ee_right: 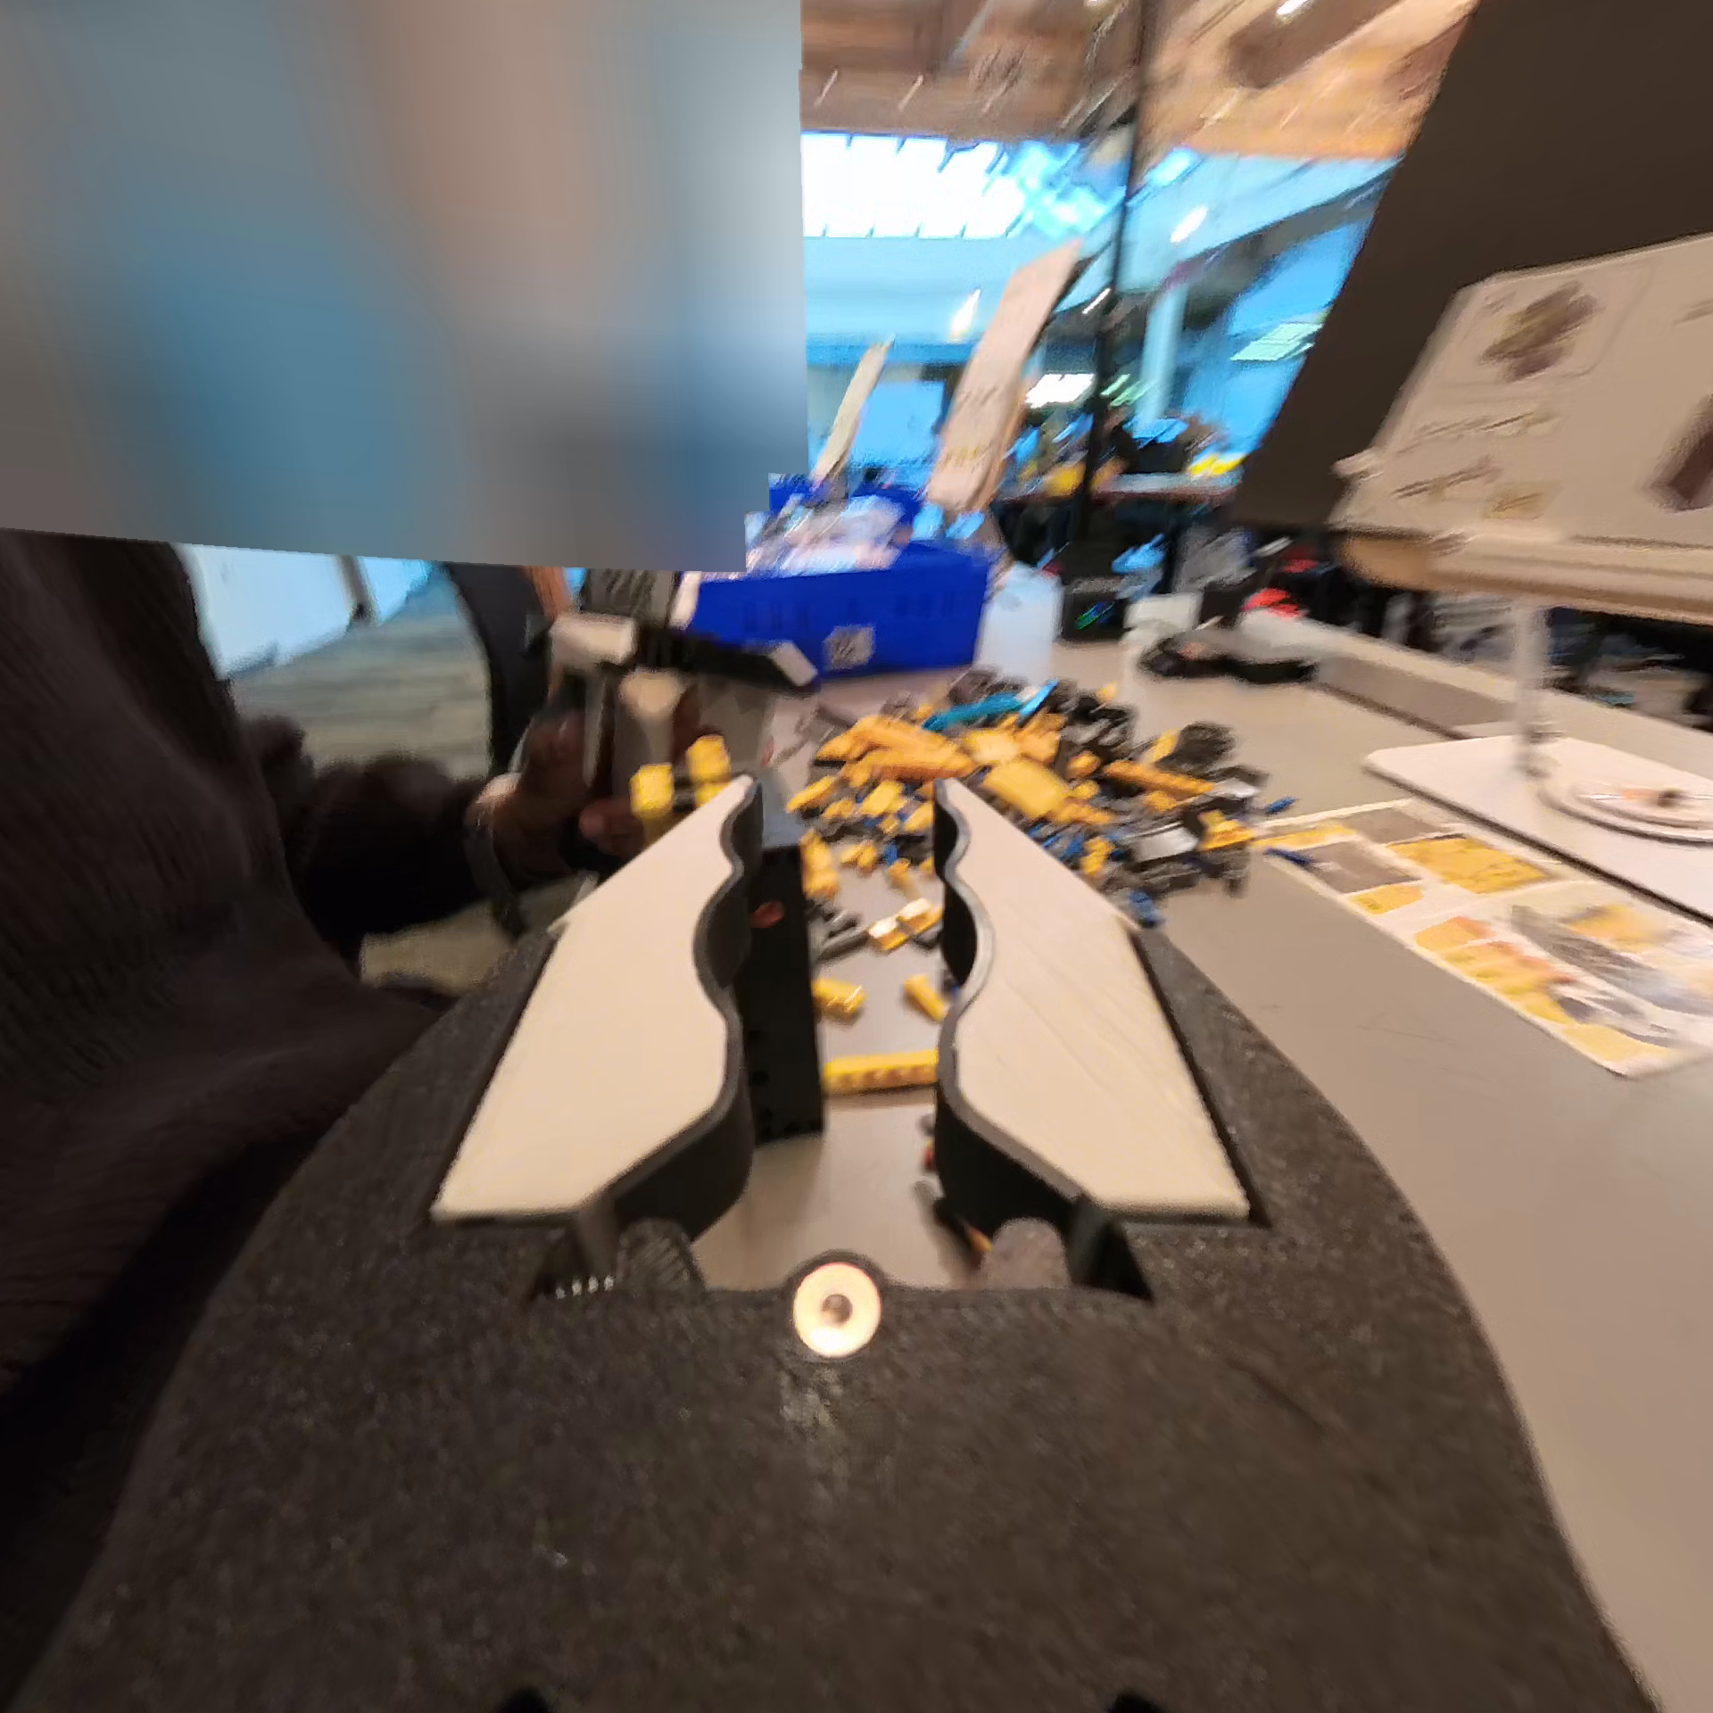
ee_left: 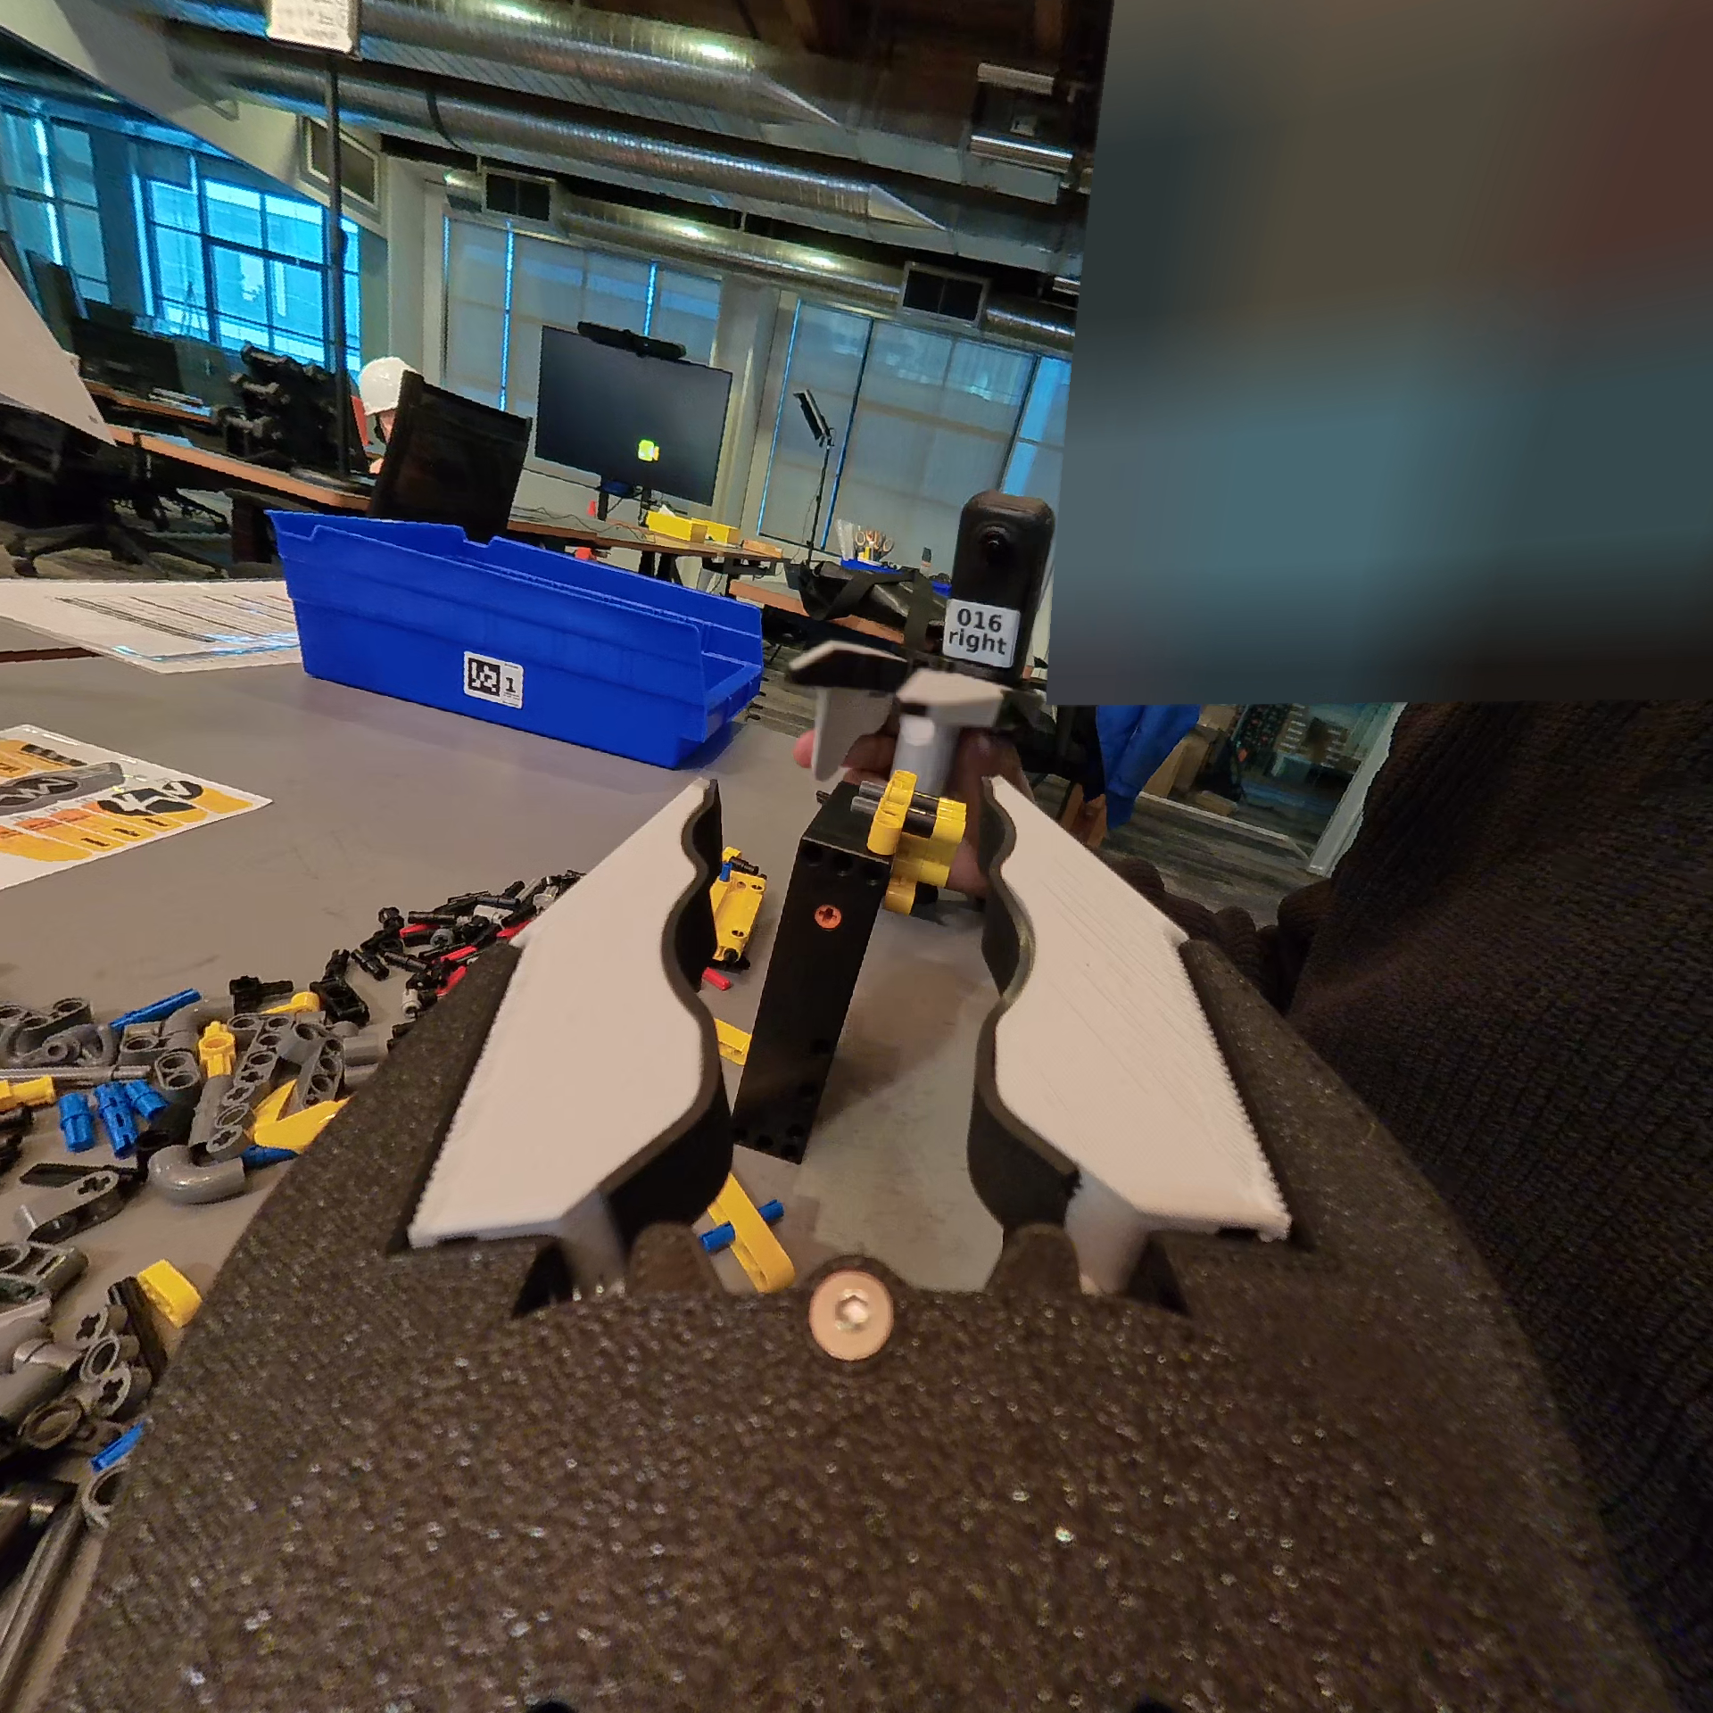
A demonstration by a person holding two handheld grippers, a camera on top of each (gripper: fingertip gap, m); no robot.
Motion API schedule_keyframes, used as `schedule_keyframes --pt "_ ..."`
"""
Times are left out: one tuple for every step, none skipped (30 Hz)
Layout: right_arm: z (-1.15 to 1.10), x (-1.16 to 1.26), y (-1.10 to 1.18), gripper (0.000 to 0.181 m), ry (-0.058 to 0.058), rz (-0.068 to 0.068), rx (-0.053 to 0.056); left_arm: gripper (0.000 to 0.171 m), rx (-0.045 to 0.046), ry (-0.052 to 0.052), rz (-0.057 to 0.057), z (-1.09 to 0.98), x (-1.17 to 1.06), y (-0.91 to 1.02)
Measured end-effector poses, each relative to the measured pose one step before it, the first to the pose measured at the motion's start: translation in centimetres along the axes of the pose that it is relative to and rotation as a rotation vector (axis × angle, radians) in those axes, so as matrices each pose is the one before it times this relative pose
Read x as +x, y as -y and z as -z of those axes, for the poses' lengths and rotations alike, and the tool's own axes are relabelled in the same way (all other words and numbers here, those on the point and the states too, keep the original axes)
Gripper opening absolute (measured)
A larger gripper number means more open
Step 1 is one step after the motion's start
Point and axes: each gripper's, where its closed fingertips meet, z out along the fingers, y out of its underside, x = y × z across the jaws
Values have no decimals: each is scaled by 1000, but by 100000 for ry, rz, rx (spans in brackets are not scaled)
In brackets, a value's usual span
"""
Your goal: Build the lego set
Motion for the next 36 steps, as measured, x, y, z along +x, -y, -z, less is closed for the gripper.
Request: schedule_keyframes --pt "385 654 337 36 -2975 -1735 2123 55 192 15 -57 29 7 31" --pt "334 643 266 36 -2867 -1755 1766 55 156 9 -20 12 2 14" --pt "246 533 204 36 -2287 -1427 1416 55 7 -1 -12 7 6 1" --pt "161 392 178 36 -1651 -974 1301 55 -111 0 30 -13 -5 -18" --pt "146 284 206 36 -1280 -630 1250 55 -136 -48 110 -12 -6 -18" --pt "137 242 179 36 -1188 -419 1023 55 -96 -32 84 -15 -10 -12" --pt "113 231 152 36 -1073 -347 922 55 -9 44 46 1 -3 -1" --pt "103 216 174 36 -845 -424 1114 55 62 24 47 2 -7 12" --pt "102 208 204 36 -727 -439 1281 55 14 22 62 0 -15 -4" --pt "134 209 213 36 -844 -285 1305 55 -98 3 54 -8 -10 -13" --pt "159 190 246 36 -983 -134 1306 55 -99 -12 25 -9 6 -7" --pt "216 186 278 36 -1035 -3 1424 55 21 -13 -37 6 6 2" --pt "201 186 274 36 -1048 1 1529 55 113 28 -74 15 -5 8" --pt "116 156 243 36 -937 -180 1446 55 114 5 -41 7 10 15" --pt "119 131 224 35 -682 -363 1274 55 79 -11 3 8 2 14" --pt "113 106 184 35 -564 -418 1092 55 24 -18 43 7 -4 -3" --pt "99 105 170 35 -561 -324 956 55 -32 -60 80 2 0 -1" --pt "111 137 175 35 -573 -166 932 55 -2 -39 15 0 6 0" --pt "85 112 177 35 -554 -85 947 55 95 30 -74 8 4 12" --pt "66 101 148 35 -411 -183 845 55 60 47 -6 10 -7 11" --pt "51 79 120 35 -183 -386 668 55 -34 -31 28 2 6 -5" --pt "217 79 110 35 139 -542 384 55 -29 22 -5 2 -3 -4" --pt "301 80 109 35 328 -566 158 55 -39 20 33 -11 0 -8" --pt "-6 -17 -1 35 249 -546 134 55 -39 -32 8 -5 -2 -5" --pt "15 -12 2 35 188 -391 56 55 -2 64 -29 7 -4 -1" --pt "7 -14 -16 35 91 -213 4 55 -25 7 0 -12 -1 -6" --pt "2 20 -26 35 6 -79 -1 55 -27 -10 24 2 3 -4" --pt "-26 7 -16 35 -15 -16 14 55 24 6 16 5 -7 6" --pt "13 -27 13 35 9 -19 19 55 28 2 28 5 -5 7" --pt "32 -31 18 35 4 -45 11 55 24 -16 -19 -2 1 3" --pt "-7 8 23 35 -32 -28 15 55 -5 17 -16 1 10 -4" --pt "7 13 13 35 -58 -47 51 55 -26 -23 2 -6 -3 -3" --pt "2 3 0 35 55 -159 32 55 44 -17 17 11 3 9" --pt "-16 -1 0 35 128 -216 -8 55 42 -3 49 5 -5 -1" --pt "11 -32 -7 35 73 -186 8 55 29 -16 -6 -2 2 4" --pt "5 -13 -10 35 94 -163 -19 55 3 47 -3 0 -7 0"
